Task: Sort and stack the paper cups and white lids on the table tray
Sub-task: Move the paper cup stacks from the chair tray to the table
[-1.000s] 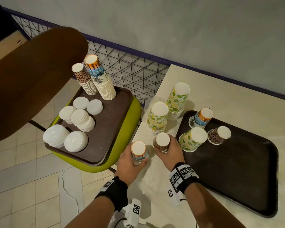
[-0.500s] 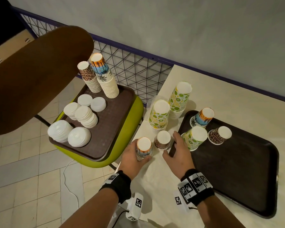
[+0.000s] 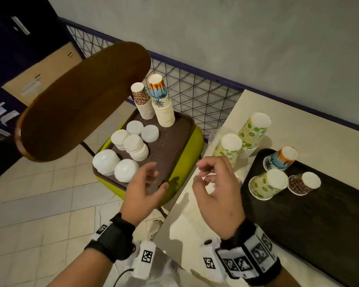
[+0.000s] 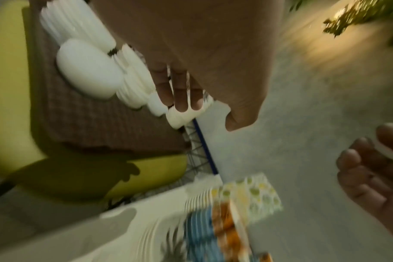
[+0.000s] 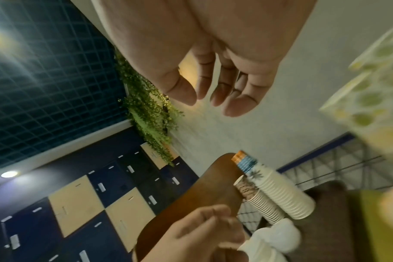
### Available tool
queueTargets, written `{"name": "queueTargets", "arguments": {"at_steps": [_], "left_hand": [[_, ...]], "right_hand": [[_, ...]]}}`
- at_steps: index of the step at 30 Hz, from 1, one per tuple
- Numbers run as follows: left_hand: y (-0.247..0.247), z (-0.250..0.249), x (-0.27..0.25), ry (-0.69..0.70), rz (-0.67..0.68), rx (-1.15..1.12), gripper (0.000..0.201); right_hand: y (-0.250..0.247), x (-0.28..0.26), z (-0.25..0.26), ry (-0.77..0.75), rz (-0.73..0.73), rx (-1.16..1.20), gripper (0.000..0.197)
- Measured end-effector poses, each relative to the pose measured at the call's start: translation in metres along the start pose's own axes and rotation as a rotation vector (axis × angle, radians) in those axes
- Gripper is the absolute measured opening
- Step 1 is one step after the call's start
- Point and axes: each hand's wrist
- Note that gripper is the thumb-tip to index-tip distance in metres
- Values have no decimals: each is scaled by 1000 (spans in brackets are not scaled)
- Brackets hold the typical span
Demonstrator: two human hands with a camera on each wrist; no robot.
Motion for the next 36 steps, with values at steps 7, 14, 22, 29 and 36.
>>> {"name": "queueTargets", "arguments": {"at_steps": [7, 14, 22, 29, 36], "left_hand": [[-94, 19, 94, -29, -245, 39, 51], [-117, 55, 202, -23, -265, 6, 70], [-94, 102, 282, -52, -107, 46, 82], [-79, 124, 323, -38, -8, 39, 90], [-62, 129, 338, -40, 9, -33, 90]], "right_hand": [[110, 74, 16, 182, 155, 83, 49], [182, 184, -34, 352, -86, 77, 79], [208, 265, -92, 423, -178, -67, 93], [227, 289, -132, 376, -116, -45, 93], [230, 296, -147, 348, -62, -120, 94]]}}
Point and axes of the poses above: each hand's wrist, its own x-axis towards the middle knuckle, its own y-axis out of the palm, z = x × y, and after that the axes turned 6 degrees about y, right-handed
